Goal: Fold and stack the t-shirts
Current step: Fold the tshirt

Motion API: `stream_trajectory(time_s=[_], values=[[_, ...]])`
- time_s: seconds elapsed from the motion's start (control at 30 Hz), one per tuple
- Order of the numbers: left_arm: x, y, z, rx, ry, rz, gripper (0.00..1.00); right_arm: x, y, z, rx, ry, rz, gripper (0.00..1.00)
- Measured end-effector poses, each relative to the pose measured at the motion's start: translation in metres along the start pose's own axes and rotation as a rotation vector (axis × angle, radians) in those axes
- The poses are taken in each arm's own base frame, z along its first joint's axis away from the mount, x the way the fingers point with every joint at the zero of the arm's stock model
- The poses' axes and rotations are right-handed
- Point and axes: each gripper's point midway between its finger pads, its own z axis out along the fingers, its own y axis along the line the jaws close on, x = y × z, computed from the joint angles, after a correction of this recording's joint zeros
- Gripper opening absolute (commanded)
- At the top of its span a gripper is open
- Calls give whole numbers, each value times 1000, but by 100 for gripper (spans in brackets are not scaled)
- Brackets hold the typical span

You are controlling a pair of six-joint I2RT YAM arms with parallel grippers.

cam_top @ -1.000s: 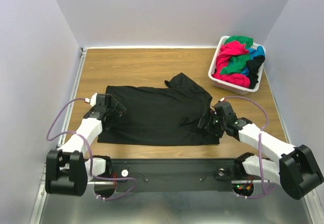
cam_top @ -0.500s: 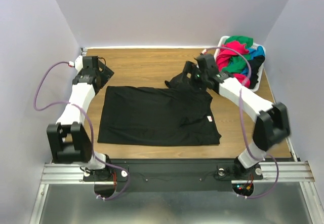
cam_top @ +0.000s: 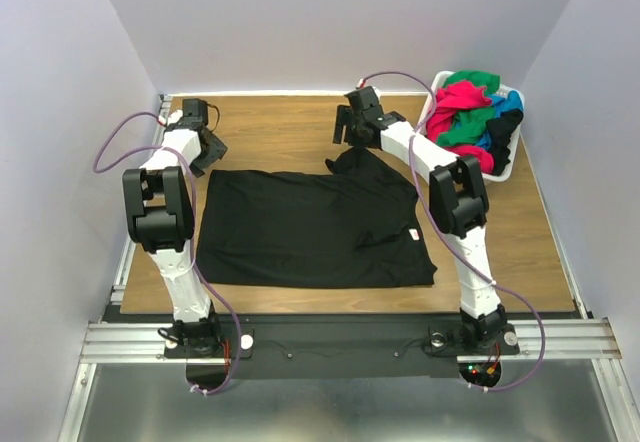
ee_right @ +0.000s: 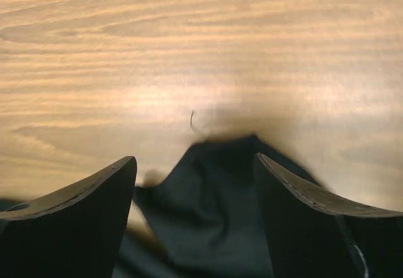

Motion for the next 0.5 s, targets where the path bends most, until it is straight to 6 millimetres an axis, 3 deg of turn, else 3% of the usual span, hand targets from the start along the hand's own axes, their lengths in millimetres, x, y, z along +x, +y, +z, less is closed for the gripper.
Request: stream_trajectory(time_s=[0.03, 0.17, 0.3, 0.4, 0.5], values=[[3, 2, 5, -11, 10, 7, 66, 1, 0, 6, 6, 2, -10, 79], [10, 3, 22, -35, 35, 21, 46, 6, -4, 24, 26, 8, -51, 77], [19, 6, 33, -49, 62, 30, 41, 15, -12, 37, 55, 20, -81, 73], [23, 5, 37, -48, 70, 32, 31, 23, -17, 41, 71, 40, -97, 59], [24, 4, 39, -42, 65, 32, 14, 27, -19, 44, 77, 46, -102, 45]])
